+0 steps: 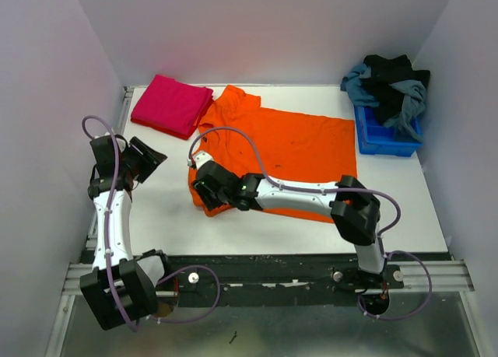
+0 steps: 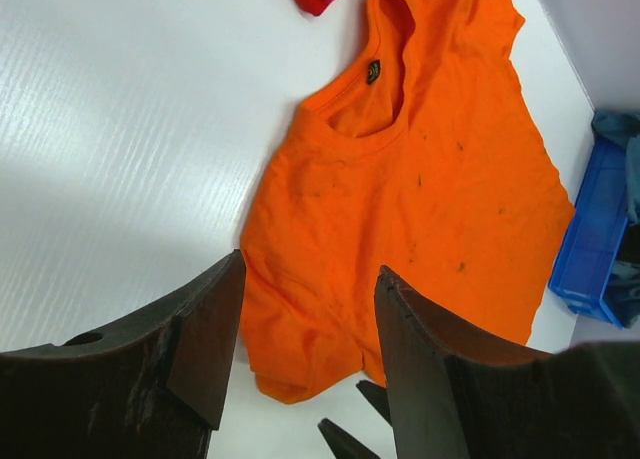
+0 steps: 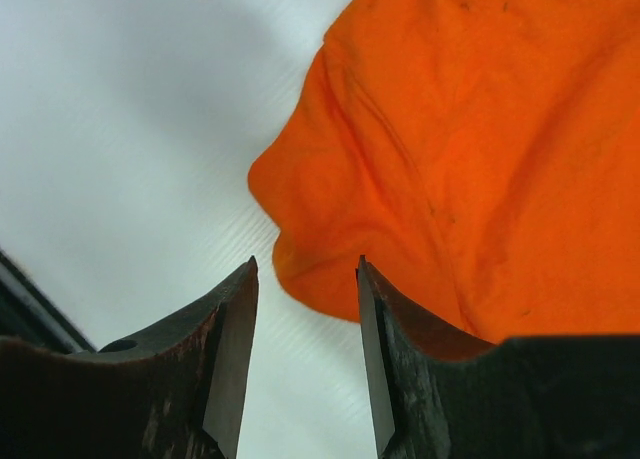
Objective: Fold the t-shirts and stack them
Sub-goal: Flatten out the tshirt
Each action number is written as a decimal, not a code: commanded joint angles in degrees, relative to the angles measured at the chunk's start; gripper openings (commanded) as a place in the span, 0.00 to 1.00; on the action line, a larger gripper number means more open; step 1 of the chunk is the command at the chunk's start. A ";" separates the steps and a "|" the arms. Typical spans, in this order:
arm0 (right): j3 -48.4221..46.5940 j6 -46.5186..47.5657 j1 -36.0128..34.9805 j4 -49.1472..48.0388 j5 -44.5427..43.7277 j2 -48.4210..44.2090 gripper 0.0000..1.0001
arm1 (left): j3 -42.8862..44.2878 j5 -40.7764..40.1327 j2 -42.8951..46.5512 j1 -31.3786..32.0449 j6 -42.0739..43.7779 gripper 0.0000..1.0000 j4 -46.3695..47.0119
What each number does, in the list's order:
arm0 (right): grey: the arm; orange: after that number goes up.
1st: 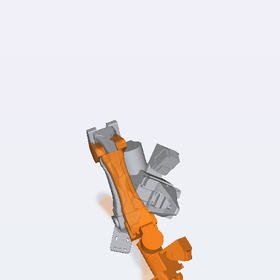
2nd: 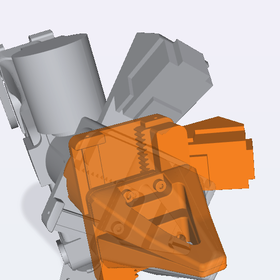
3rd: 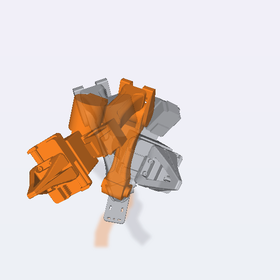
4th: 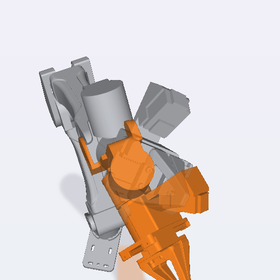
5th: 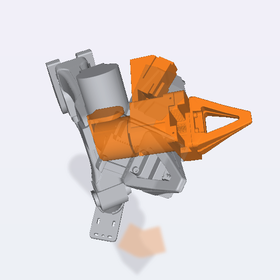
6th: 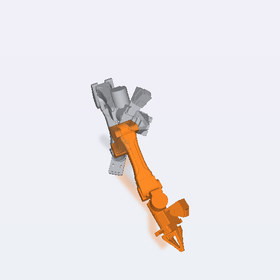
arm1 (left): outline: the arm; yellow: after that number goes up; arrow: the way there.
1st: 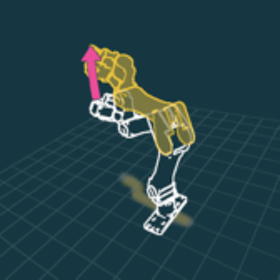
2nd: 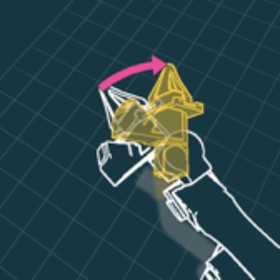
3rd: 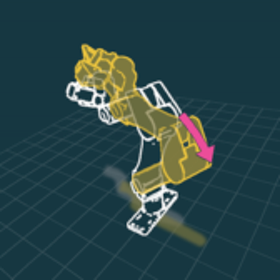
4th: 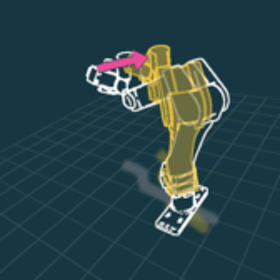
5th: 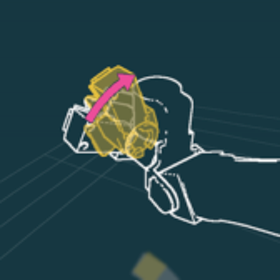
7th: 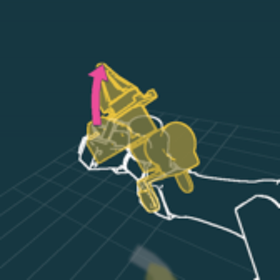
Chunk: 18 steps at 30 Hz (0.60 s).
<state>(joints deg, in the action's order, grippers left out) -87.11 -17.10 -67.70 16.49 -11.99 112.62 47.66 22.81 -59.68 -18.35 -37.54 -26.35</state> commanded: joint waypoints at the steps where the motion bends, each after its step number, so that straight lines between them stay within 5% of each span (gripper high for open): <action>1: -5.25 3.21 -1.82 4.51 -6.55 4.71 0.53 | -0.46 3.56 0.53 -0.90 1.06 0.64 -0.81; 18: -8.77 5.59 -3.40 7.68 -12.00 11.39 0.52 | -2.48 3.82 0.88 -1.25 1.07 0.63 0.33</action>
<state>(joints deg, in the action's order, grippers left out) -95.09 -12.64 -70.83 22.81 -20.16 122.34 45.98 25.47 -59.64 -19.11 -37.21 -26.26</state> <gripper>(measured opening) 0.527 0.635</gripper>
